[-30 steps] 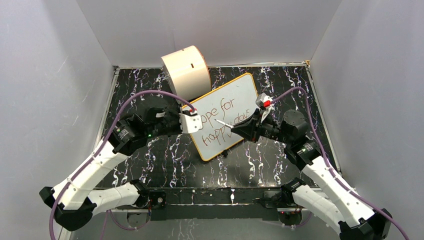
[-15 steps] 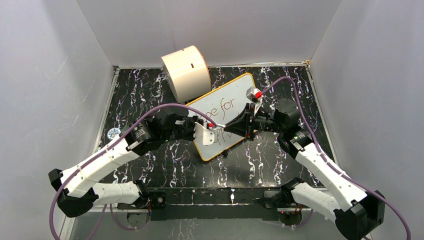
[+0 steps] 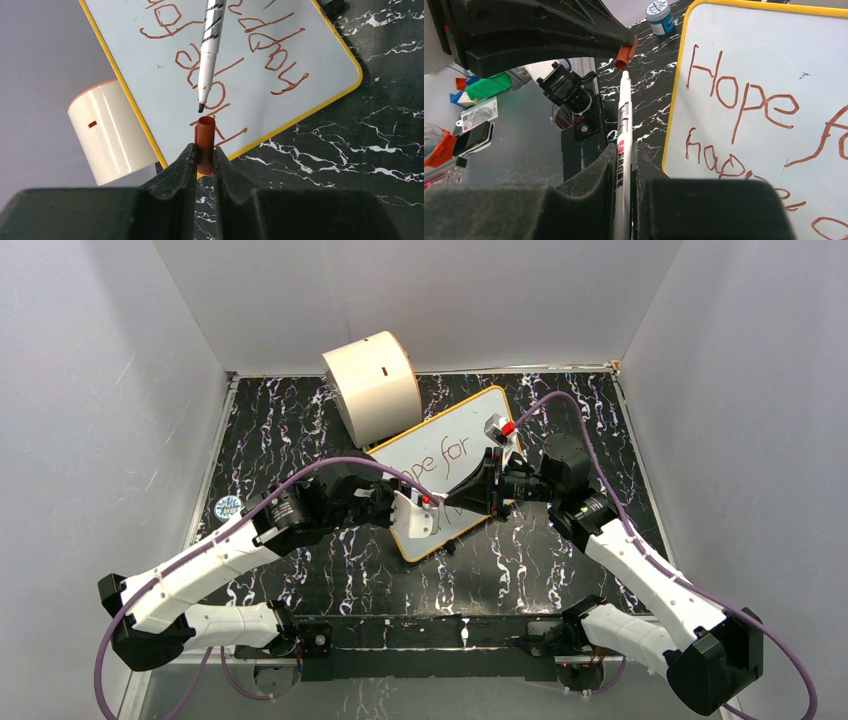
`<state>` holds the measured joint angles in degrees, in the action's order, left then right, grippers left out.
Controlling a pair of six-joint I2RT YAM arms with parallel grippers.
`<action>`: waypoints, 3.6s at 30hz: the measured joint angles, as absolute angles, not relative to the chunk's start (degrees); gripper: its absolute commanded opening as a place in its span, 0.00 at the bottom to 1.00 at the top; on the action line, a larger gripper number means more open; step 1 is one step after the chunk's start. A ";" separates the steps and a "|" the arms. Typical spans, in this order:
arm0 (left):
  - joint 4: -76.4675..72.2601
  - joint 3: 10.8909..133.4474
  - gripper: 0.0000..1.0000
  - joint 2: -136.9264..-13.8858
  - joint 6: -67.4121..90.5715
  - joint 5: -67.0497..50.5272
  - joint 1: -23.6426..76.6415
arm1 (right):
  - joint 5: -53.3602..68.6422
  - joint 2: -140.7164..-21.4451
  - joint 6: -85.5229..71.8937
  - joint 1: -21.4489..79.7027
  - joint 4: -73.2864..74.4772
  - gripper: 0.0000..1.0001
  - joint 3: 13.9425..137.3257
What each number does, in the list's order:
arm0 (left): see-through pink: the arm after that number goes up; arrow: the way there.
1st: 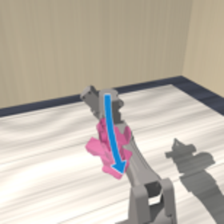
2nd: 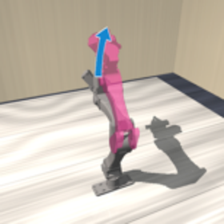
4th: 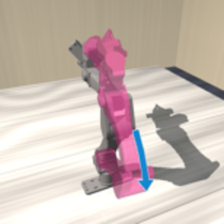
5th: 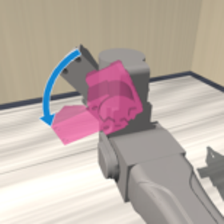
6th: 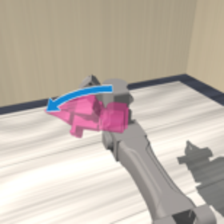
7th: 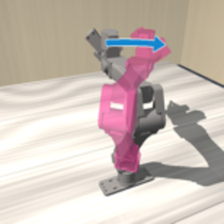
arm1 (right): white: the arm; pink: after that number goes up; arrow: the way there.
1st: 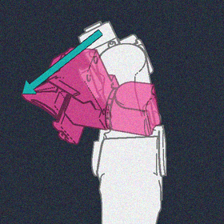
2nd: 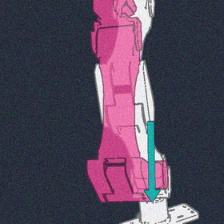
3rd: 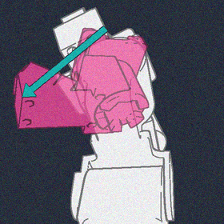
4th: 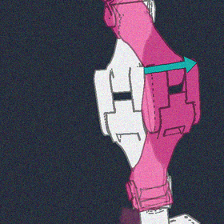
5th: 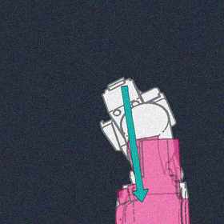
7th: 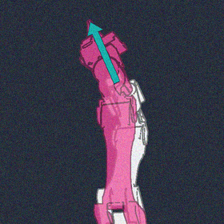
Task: Write a sentence on the whiteboard
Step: Close the whiteboard marker at the center of the board.
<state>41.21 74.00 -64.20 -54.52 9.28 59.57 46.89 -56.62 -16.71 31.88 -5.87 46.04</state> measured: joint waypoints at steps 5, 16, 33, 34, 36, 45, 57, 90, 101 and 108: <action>41.21 74.00 0.00 -64.64 -54.68 10.11 60.45 | 47.09 -56.73 -16.71 31.88 -5.87 0.00 46.06; 41.23 74.11 0.00 -65.28 -54.70 11.25 61.41 | 47.57 -57.30 -16.73 31.88 -5.87 0.00 46.06; 40.77 74.65 0.00 -65.71 -54.65 13.17 61.73 | 47.18 -57.34 -16.58 31.88 -4.84 0.00 46.06; 40.77 74.65 0.00 -65.87 -54.63 13.34 61.73 | 46.81 -57.14 -16.58 31.88 -4.38 0.00 46.06; 40.80 74.63 0.00 -66.26 -54.63 13.78 61.73 | 46.28 -56.69 -16.45 31.88 -3.81 0.00 46.06; 41.01 75.26 0.00 -67.75 -54.43 14.39 61.73 | 46.06 -55.75 -16.34 31.88 -3.18 0.00 46.06; 41.06 75.94 0.00 -67.90 -54.46 14.06 62.00 | 45.76 -55.96 -16.34 31.88 -3.11 0.00 46.06; 41.74 76.25 0.00 -68.58 -54.43 14.66 62.11 | 44.03 -55.99 -16.32 31.88 -3.03 0.00 46.06; 41.74 76.69 0.00 -69.14 -54.22 15.57 62.11 | 44.07 -55.99 -16.12 31.90 -2.72 0.00 46.06; 41.93 76.79 0.00 -69.14 -54.39 14.41 62.11 | 44.12 -56.42 -16.12 31.90 -2.72 0.00 46.06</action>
